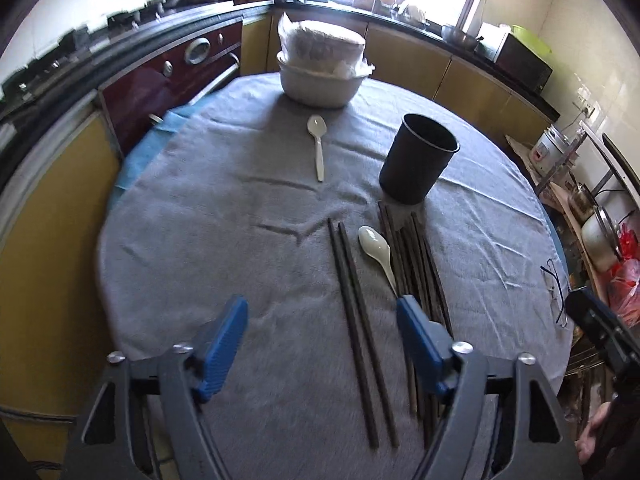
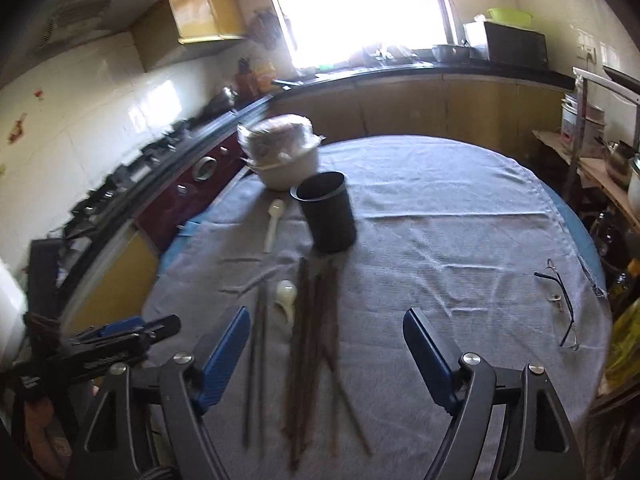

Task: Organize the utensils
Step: 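Close the left gripper on one chopstick while the right gripper grasps another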

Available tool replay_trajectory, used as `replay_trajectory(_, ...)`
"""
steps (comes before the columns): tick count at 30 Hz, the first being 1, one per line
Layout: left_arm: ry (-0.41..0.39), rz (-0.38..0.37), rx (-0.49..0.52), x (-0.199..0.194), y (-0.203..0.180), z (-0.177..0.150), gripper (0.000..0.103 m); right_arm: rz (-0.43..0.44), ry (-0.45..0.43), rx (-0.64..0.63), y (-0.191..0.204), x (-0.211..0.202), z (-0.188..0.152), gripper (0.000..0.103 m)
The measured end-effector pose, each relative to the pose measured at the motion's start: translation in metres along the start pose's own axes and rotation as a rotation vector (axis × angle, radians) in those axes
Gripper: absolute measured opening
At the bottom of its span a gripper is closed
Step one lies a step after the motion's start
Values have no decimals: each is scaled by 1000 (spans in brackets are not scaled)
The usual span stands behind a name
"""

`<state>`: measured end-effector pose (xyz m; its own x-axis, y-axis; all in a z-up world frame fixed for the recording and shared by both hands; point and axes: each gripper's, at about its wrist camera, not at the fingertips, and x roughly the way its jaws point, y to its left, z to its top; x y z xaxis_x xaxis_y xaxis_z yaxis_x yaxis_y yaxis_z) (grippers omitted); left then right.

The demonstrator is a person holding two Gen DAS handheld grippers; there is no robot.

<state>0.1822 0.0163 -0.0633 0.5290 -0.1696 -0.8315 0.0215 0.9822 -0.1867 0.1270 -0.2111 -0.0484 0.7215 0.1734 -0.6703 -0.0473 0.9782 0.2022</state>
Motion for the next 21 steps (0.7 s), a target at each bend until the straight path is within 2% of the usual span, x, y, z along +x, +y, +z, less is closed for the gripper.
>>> replay_trajectory(2,35,-5,-2,16,0,6,62,8,23,-1,-3,14,4,81)
replay_trajectory(5,82,-20,-17,37,2,16,54,38,109,8,-8,41,11,80)
replay_trajectory(9,126,-28,-39,60,6,30,50,77,186,18,-11,74,18,61)
replay_trajectory(12,168,-65,-53,77,8,40,42,110,227,21,-13,96,21,52)
replay_trajectory(15,211,-82,-64,96,8,48,40,134,278,34,-15,119,23,46)
replay_trajectory(17,240,-92,-68,107,7,52,34,142,300,42,-17,132,26,41)
replay_trajectory(19,272,-117,-83,117,6,54,29,145,327,56,-21,146,29,40)
replay_trajectory(21,300,-97,-84,127,5,56,28,138,358,56,-22,161,32,38)
